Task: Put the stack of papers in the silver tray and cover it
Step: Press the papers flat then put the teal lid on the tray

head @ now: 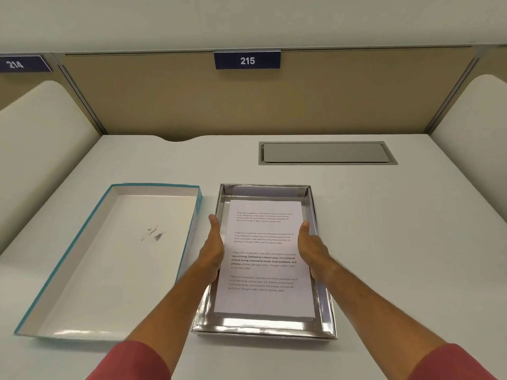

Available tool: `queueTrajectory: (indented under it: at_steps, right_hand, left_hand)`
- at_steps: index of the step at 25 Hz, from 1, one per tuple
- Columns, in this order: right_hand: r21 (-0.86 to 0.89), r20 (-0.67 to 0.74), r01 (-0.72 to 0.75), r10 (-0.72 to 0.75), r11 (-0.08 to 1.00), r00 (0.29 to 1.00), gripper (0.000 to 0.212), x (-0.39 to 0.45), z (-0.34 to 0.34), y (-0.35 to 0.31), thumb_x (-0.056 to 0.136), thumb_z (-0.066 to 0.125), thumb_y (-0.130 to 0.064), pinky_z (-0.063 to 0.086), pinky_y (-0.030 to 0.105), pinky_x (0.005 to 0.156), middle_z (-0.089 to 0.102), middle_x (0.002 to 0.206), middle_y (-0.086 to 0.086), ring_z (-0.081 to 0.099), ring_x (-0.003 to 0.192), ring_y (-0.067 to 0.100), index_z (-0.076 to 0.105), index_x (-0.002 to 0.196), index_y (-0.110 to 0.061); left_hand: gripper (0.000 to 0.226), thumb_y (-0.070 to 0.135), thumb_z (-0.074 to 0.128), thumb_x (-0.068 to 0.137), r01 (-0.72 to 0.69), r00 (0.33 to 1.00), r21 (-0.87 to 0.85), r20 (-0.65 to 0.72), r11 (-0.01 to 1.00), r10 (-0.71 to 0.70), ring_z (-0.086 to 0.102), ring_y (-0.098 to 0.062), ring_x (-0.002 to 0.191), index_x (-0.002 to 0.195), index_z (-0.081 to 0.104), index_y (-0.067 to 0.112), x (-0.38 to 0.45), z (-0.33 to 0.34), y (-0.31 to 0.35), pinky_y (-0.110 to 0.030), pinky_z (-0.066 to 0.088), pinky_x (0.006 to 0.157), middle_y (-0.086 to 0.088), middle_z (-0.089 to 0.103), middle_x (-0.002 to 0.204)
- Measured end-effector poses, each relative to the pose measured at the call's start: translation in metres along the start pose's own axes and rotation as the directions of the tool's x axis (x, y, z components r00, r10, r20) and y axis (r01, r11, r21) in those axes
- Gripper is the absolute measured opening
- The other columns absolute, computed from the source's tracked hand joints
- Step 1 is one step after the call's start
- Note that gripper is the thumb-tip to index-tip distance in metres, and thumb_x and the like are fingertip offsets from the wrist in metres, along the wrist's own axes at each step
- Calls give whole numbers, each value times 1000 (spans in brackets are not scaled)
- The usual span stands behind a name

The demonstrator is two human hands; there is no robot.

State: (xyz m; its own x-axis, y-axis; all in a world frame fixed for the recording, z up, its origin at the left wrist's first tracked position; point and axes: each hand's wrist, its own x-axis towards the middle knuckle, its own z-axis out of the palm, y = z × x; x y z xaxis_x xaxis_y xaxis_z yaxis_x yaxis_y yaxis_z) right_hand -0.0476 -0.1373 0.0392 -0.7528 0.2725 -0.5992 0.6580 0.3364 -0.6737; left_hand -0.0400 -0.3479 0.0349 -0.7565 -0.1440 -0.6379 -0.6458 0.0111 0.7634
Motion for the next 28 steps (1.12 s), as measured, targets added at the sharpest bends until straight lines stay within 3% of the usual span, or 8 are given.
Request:
queueTrajectory:
  at_steps: [3,5,7,10,13,15,20,28]
  right_hand:
    - [-17,61,59,-58,998,996,68,-4,0,4,97,20,-59,47,25,67,65,100,5,59,80,19,53,127,-8]
    - [-100,60,200,-195,975,979,58,-10,0,8,99,28,-53,41,18,54,63,91,-2,56,71,11,56,121,-8]
    - [-204,19,365,-369,909,929,52,-15,3,11,98,38,-48,49,21,66,64,115,6,60,90,17,52,126,-6]
    - [-402,69,494,-513,771,856,72,-19,9,19,95,42,-53,30,43,116,27,158,13,27,144,31,24,150,-11]
    - [-579,100,568,-641,585,761,85,-22,11,24,90,38,-63,9,42,120,2,164,7,4,151,27,7,154,-18]
    - [-638,121,612,-723,468,680,89,-23,12,25,87,36,-67,0,42,120,-2,164,7,-1,151,28,5,154,-18]
    - [-728,202,634,-803,260,560,95,-33,19,19,83,27,-73,-9,47,120,-8,163,11,-9,150,30,1,154,-16]
    - [-738,235,642,-813,207,532,95,-51,48,3,83,26,-74,-11,49,120,-12,162,11,-14,149,30,-4,154,-18]
  left_hand:
    - [95,87,13,73,-16,999,101,-33,995,20,64,-38,108,129,54,23,-3,5,-2,-54,46,101,-15,67,119]
    - [82,77,20,84,-57,995,249,-59,967,74,62,-39,110,129,54,17,-11,10,-3,-56,46,102,-16,63,127]
    - [71,64,32,91,-147,970,424,-114,893,214,59,-39,117,137,47,11,-19,13,-6,-53,47,102,-17,57,136]
    - [71,57,42,91,-336,883,663,-25,669,469,44,-37,136,146,31,14,-28,17,-15,-51,40,108,-11,40,153]
    - [89,67,32,86,-307,805,892,57,331,591,1,-28,151,154,-3,21,-32,14,-27,-46,8,120,-7,-4,164]
    - [94,71,24,81,-275,774,931,66,240,630,-11,-27,150,153,-11,21,-36,11,-30,-45,-3,121,-8,-15,163]
    - [95,73,18,79,-191,743,968,34,163,668,-18,-28,149,152,-15,22,-52,2,-34,-48,-8,121,-9,-21,161]
    - [95,73,15,79,-96,740,986,-23,140,673,-18,-29,149,152,-15,20,-55,-35,-37,-49,-8,121,-10,-20,161]
